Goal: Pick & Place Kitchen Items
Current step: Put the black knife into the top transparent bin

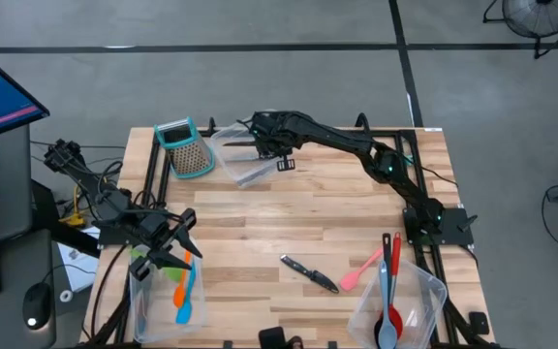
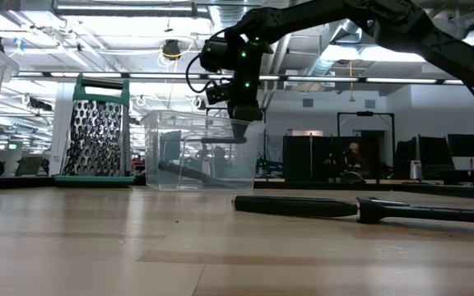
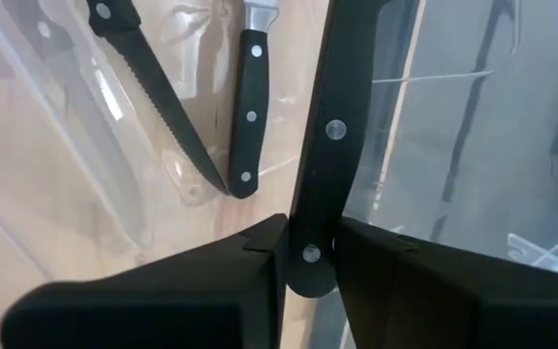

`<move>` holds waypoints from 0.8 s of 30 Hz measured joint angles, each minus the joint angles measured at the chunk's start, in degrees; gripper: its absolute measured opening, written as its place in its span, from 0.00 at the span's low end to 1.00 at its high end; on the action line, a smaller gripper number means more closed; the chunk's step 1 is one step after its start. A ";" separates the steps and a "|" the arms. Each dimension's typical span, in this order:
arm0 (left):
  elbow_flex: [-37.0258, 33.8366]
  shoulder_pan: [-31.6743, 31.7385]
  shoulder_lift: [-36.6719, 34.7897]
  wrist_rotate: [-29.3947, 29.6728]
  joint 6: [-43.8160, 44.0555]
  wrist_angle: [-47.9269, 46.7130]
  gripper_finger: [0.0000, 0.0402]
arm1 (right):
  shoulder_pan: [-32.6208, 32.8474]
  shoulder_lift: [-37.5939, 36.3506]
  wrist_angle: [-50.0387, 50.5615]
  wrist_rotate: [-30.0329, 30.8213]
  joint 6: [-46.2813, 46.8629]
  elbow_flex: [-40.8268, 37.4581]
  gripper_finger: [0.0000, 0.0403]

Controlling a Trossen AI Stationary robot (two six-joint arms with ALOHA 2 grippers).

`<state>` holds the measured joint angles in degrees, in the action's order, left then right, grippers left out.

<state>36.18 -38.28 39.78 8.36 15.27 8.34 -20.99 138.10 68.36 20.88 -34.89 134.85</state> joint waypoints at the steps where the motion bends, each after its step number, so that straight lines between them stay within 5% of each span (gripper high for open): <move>1: 0.00 0.00 0.00 0.00 0.00 0.02 0.33 | 0.07 0.01 -0.04 0.07 0.01 0.00 0.15; 7: 0.00 0.00 0.01 -0.04 0.00 0.00 0.33 | 0.54 -0.12 -2.60 0.62 0.28 0.17 0.24; 18: 0.00 0.00 0.01 -0.22 -3.37 0.00 0.33 | 4.15 -10.53 0.90 1.39 3.75 0.01 0.71; 24: 0.00 0.00 0.01 -0.20 -6.21 0.02 0.33 | 9.64 -26.78 8.88 -2.97 25.50 0.24 0.76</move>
<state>36.18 -38.28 39.79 8.16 9.06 8.36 -11.35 111.32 77.24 17.91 -9.40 135.09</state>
